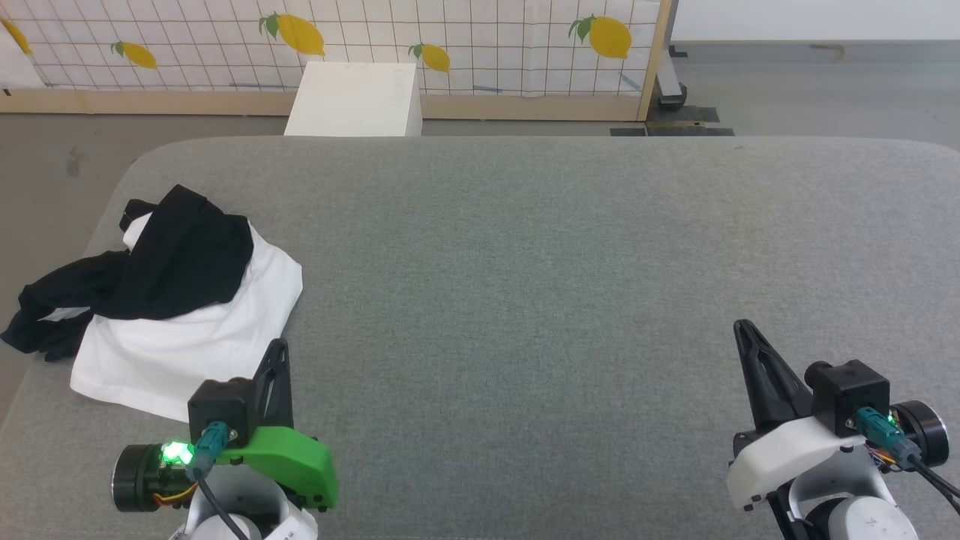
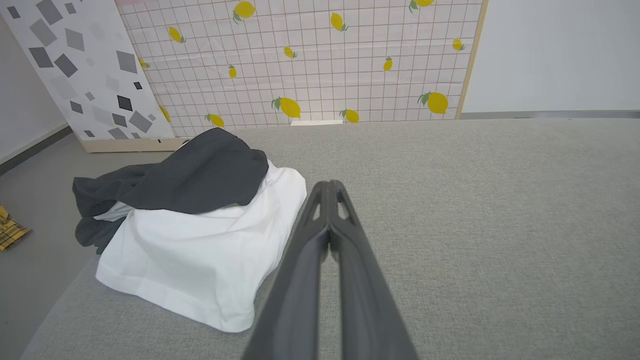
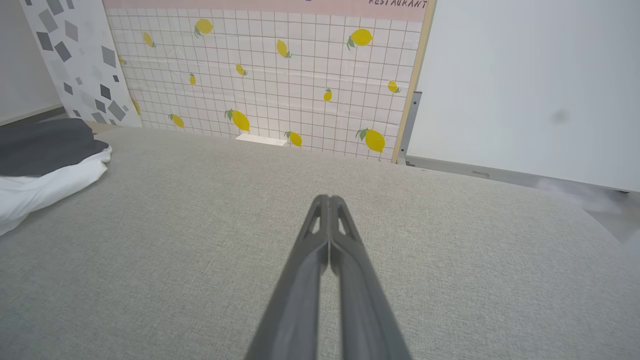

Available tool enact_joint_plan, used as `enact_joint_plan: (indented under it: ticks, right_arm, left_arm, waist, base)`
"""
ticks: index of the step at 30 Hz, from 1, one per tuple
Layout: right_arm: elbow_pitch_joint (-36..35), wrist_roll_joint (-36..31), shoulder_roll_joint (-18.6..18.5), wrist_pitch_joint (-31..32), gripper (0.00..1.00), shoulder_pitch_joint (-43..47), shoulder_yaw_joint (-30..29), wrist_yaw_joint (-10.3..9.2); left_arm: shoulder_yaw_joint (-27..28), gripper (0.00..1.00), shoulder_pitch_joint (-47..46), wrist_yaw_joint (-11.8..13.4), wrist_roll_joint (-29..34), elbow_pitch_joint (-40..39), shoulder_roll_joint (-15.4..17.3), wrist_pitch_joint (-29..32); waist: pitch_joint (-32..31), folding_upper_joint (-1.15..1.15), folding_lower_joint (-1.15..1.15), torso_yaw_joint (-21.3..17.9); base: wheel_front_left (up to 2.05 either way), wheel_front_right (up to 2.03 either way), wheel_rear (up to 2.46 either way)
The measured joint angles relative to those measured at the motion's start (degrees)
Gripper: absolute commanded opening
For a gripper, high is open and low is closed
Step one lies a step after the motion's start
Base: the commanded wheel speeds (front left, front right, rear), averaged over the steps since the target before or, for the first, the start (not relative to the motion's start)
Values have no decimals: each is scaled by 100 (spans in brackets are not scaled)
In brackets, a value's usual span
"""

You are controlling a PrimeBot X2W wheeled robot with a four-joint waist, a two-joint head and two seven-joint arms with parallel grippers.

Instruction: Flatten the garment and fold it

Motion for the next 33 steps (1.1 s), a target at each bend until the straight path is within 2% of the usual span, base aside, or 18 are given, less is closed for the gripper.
enact_joint_plan:
  ticks: [19, 20, 33]
  right_arm:
    - [0, 0, 0, 0, 0, 0, 1, 0]
    - [3, 1, -1, 0, 100, -1, 0, 1]
    - [91, 91, -2, -44, 100, -1, -26, 1]
  left_arm:
    - [1, 0, 0, 0, 0, 0, 0, 1]
    - [-2, 100, -1, -1, -5, 1, 0, 0]
    - [-57, 100, -1, 0, -85, 46, 1, -58]
  waist:
    - [0, 0, 0, 0]
    - [0, 0, 0, 0]
    - [0, 0, 0, -1]
  base:
    - [0, 0, 0]
    - [0, 0, 0]
    - [0, 0, 0]
